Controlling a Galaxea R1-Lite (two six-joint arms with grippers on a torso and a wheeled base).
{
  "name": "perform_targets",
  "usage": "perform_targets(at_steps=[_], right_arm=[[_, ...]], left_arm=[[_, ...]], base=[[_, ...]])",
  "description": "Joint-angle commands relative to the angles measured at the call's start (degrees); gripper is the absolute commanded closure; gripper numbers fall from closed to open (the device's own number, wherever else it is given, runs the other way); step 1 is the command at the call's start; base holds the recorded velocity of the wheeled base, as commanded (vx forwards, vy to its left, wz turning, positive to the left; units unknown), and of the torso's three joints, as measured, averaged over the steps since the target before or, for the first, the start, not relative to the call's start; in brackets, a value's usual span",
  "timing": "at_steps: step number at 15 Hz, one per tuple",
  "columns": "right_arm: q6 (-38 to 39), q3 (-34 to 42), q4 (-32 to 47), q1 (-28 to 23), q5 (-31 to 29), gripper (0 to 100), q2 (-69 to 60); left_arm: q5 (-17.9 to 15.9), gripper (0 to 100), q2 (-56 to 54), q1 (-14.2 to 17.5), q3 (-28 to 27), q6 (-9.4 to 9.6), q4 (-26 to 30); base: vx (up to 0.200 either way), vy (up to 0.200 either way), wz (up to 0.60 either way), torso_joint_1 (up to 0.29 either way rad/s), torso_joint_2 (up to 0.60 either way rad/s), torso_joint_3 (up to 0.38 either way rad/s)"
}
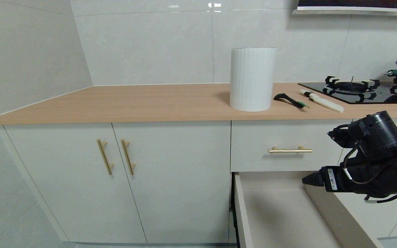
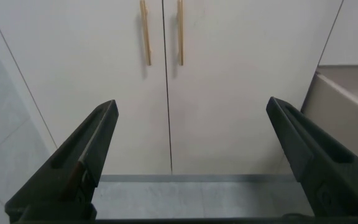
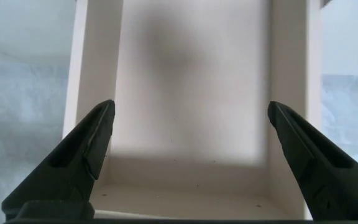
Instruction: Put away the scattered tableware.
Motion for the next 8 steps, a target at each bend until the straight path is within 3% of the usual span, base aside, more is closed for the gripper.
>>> perform_targets(at_steps=[1,8], right_arm=[[-0.01,-0.05,0.06,-0.27,0.01,0,0.14],[-0.72,0.04,-1.17,-2.03,0.01,0,0.41]], left_arm=[[0.07,0,0.0,-0.01,0.02,-0.02,0.12],[-0.02,0,0.0,-0.01,0.02,-0.02,0.12]], base=[[0.0,0.0,0.0,0.032,-0.11,-0.261],[0.0,0.0,0.0,0.173,-0.49,-0.29]])
